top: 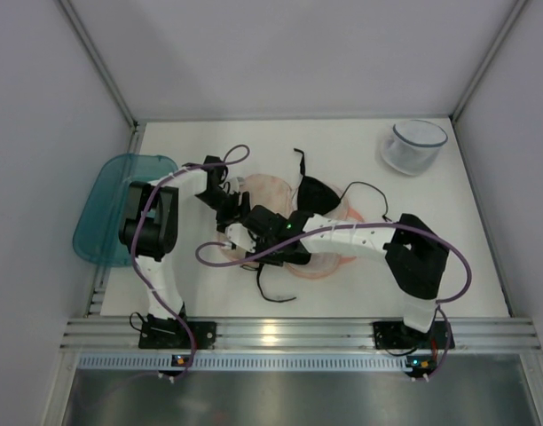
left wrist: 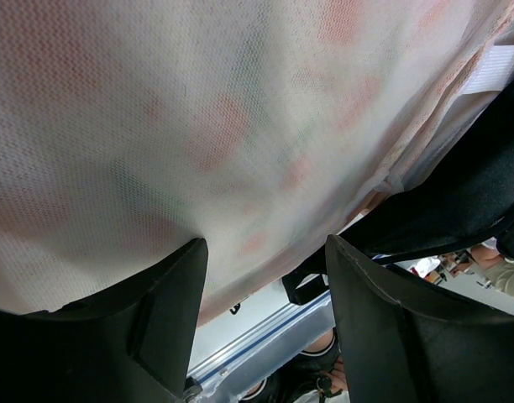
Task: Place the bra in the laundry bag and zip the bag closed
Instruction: Adjust the bra in the laundry bag.
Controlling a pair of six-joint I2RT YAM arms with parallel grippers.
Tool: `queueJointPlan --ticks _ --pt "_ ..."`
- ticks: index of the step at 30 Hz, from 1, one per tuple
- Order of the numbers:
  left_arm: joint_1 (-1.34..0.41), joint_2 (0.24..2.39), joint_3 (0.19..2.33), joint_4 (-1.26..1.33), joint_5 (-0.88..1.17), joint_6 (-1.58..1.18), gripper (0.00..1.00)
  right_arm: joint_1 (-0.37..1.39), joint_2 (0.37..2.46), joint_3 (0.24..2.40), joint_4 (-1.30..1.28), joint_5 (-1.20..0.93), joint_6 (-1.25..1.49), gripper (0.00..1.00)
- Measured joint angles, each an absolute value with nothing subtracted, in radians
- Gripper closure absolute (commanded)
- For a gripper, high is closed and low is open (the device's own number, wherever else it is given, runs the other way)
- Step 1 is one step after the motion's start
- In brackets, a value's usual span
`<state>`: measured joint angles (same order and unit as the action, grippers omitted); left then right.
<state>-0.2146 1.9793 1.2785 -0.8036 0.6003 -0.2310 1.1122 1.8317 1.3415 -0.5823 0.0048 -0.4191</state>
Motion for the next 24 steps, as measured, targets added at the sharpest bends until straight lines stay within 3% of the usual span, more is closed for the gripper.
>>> queueJointPlan --ticks 3,10,24 --pt "-0.211 1.982 1.28 -0.805 0.606 -0.231 0.34 1.113 1.845 1.334 -0.555 0.014 -0.419 0.64" --pt "-0.207 1.988 1.285 -0.811 0.612 -0.231 0.35 1.112 1.847 1.256 -0.535 0.048 -0.439 1.0" --pt "-0.204 1.996 1.292 -0.821 0.614 -0.229 0.35 0.989 1.51 1.162 -0.577 0.03 -0.482 1.0"
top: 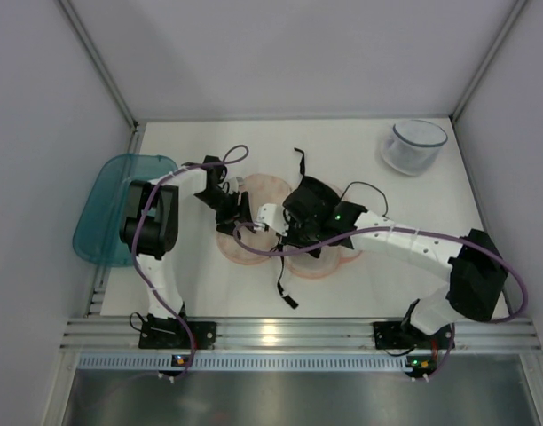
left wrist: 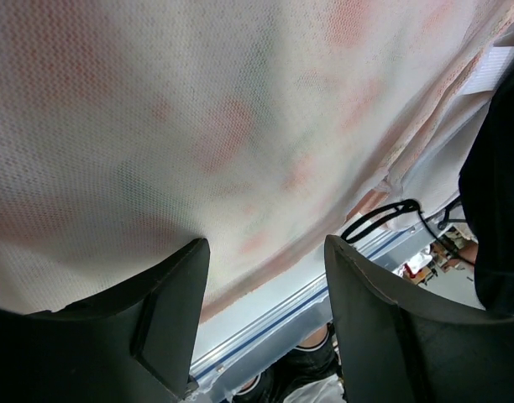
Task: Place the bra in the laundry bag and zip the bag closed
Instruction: Adjust the bra in the laundry bag.
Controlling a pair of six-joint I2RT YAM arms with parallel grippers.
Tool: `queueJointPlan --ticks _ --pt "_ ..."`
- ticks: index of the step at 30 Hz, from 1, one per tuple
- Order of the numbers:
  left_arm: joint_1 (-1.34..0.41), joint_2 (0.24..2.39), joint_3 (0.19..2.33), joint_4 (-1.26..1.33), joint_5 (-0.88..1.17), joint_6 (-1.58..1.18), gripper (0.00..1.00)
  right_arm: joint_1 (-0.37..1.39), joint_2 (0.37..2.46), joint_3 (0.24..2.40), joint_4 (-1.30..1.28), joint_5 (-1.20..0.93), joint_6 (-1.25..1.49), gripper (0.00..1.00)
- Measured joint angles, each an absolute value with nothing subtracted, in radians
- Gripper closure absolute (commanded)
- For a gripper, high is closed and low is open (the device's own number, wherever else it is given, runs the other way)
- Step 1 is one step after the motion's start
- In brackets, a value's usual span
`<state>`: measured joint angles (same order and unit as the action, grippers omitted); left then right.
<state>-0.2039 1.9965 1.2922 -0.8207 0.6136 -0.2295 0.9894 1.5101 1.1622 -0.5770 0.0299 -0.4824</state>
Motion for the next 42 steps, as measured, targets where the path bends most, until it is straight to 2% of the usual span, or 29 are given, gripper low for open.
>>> queueJointPlan --ticks 7,13,15,16,18,19,21,26,28,35,37,39,42 --pt "-0.204 2.004 1.303 -0.832 0.614 -0.229 0.35 0.935 1.492 1.016 -0.623 -0.021 -0.546 1.0" --pt "-0.204 2.006 1.306 -0.837 0.614 -0.226 0.35 0.935 1.52 1.004 -0.647 -0.089 -0.569 0.98" --pt "-0.204 2.006 1.306 -0.838 0.615 -0.221 0.34 0.935 1.535 1.005 -0.654 -0.108 -0.566 0.88" --pt "-0.204 2.006 1.306 -0.838 0.62 -0.215 0.33 0.935 1.541 1.005 -0.659 -0.115 -0.564 0.77" --pt "-0.202 2.005 1.305 -0.838 0.636 -0.205 0.32 0.935 1.542 1.015 -0.675 -0.127 -0.553 0.71" --pt "-0.2 2.002 1.301 -0.835 0.648 -0.198 0.31 0.933 1.542 1.031 -0.689 -0.136 -0.543 0.62" --pt "-0.197 1.99 1.287 -0.823 0.675 -0.179 0.29 0.928 1.537 1.068 -0.699 -0.154 -0.52 0.54" --pt "-0.201 1.918 1.256 -0.788 0.696 -0.127 0.21 0.868 1.453 1.164 -0.698 -0.231 -0.442 0.49" --pt "-0.201 1.86 1.254 -0.778 0.696 -0.114 0.19 0.83 1.399 1.197 -0.695 -0.257 -0.413 0.43" --pt "-0.205 1.597 1.23 -0.738 0.671 -0.003 0.19 0.723 1.319 1.216 -0.682 -0.324 -0.362 0.52" --pt "-0.223 1.513 1.179 -0.725 0.649 0.075 0.23 0.703 1.334 1.199 -0.683 -0.343 -0.344 0.55" --pt "-0.283 1.417 1.11 -0.726 0.598 0.164 0.29 0.68 1.37 1.185 -0.683 -0.377 -0.319 0.59" --pt "-0.508 1.23 0.968 -0.715 0.492 0.316 0.34 0.614 1.443 1.163 -0.677 -0.457 -0.265 0.59"
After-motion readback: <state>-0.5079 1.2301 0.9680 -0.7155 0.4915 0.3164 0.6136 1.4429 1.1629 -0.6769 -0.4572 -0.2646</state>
